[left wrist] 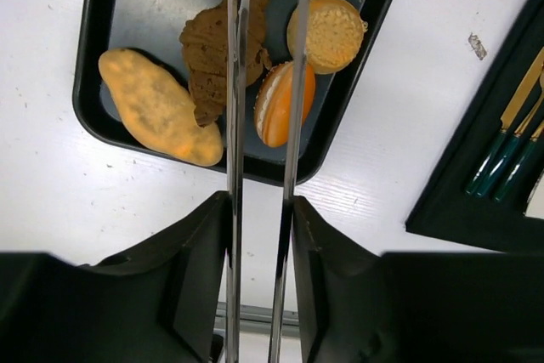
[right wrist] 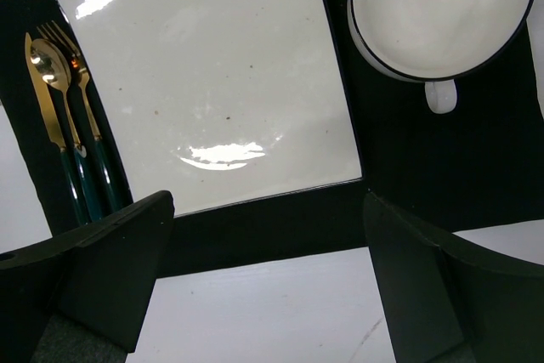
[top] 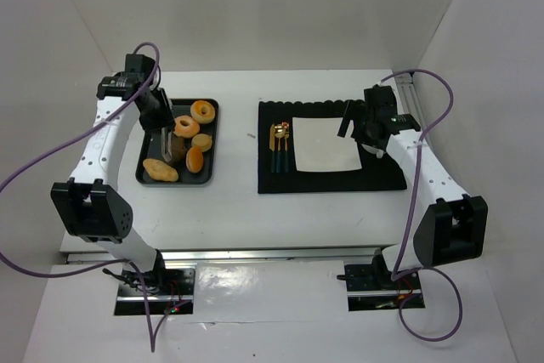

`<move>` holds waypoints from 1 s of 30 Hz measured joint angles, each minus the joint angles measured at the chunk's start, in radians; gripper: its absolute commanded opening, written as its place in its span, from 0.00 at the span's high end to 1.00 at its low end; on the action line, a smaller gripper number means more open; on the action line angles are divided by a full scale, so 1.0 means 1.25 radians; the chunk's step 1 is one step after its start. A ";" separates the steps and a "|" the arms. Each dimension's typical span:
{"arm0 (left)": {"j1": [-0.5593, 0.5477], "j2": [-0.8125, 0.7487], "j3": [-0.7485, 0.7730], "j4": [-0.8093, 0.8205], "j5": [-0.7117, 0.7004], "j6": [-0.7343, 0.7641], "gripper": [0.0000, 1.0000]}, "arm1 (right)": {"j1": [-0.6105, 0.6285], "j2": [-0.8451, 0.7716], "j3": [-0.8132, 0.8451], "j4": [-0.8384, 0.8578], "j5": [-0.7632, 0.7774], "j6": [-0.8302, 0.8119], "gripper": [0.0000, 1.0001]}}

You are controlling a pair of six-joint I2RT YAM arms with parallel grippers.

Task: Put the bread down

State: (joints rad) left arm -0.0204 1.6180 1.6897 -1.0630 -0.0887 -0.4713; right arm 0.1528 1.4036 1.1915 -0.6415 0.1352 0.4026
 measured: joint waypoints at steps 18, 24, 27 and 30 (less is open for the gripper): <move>0.136 0.079 -0.009 0.033 0.139 -0.003 0.40 | 0.000 0.001 0.000 0.000 0.000 0.000 0.01; 0.164 0.098 -0.031 0.065 0.172 -0.004 0.40 | 0.000 0.011 0.000 0.000 0.000 0.000 0.01; 0.172 0.114 -0.038 0.083 0.202 -0.005 0.40 | 0.000 0.018 0.000 0.000 0.000 0.000 0.01; 0.173 0.138 -0.039 0.100 0.219 -0.005 0.40 | 0.000 0.026 0.000 0.000 0.000 0.000 0.01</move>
State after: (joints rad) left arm 0.1963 1.7908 1.6405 -0.9382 0.1848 -0.4782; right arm 0.1528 1.4364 1.1915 -0.6415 0.1349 0.4030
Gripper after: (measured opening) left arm 0.600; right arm 0.993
